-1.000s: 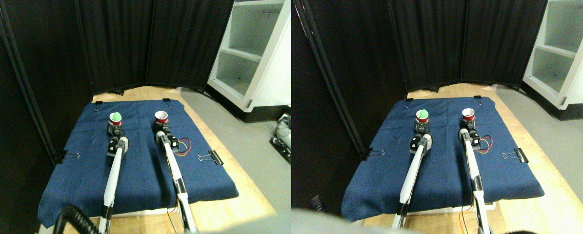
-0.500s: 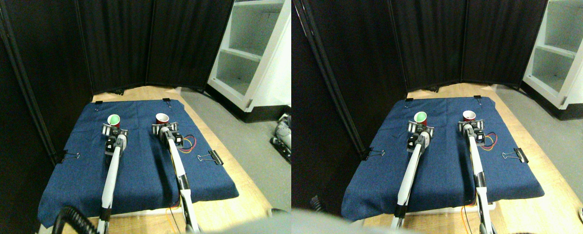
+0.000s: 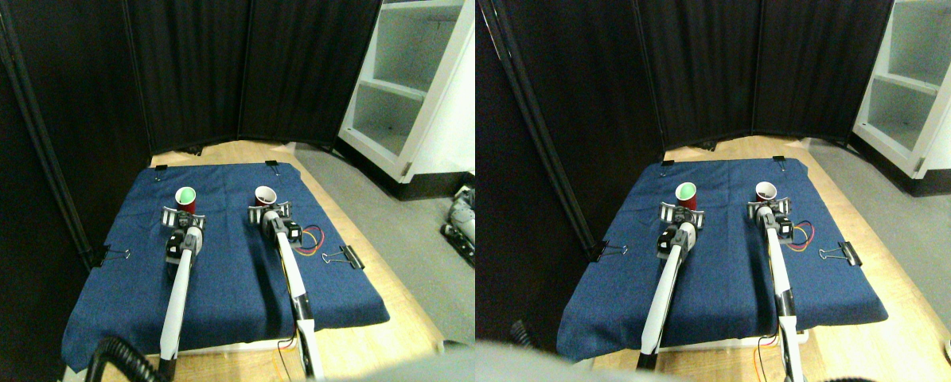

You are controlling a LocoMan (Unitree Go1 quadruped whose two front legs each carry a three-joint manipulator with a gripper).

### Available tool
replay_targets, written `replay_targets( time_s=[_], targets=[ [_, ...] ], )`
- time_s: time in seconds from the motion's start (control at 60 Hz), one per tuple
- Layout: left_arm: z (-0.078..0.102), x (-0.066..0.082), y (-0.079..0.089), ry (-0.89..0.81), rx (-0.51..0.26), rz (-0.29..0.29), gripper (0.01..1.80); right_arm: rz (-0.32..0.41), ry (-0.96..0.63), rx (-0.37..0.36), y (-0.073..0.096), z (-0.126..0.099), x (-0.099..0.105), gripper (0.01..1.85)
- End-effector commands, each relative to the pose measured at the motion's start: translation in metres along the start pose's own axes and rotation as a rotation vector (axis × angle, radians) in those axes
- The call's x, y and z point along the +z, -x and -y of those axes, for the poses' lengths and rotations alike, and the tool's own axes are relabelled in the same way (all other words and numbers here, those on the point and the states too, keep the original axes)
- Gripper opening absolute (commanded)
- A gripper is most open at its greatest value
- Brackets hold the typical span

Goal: Pour (bimanual)

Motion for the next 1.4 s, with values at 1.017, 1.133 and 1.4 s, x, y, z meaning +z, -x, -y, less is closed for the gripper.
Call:
replay_targets(
  time_s=[1.017,1.133,1.4],
  targets=[
    [0.048,0.014,0.072,0.073,-0.335,-0.02,0.57,0.118,-0.035,0.336,0.057,-0.032,-0.001,0.33],
    [0.053,0.013,0.082,0.095,-0.352,-0.033,0.47,0.115,-0.025,0.371,0.062,-0.034,-0.004,0.33],
    [0.056,0.002,0.102,0.109,-0.407,-0.016,0.33,0.105,-0.051,0.423,0.079,-0.037,-0.009,0.33]
  ],
)
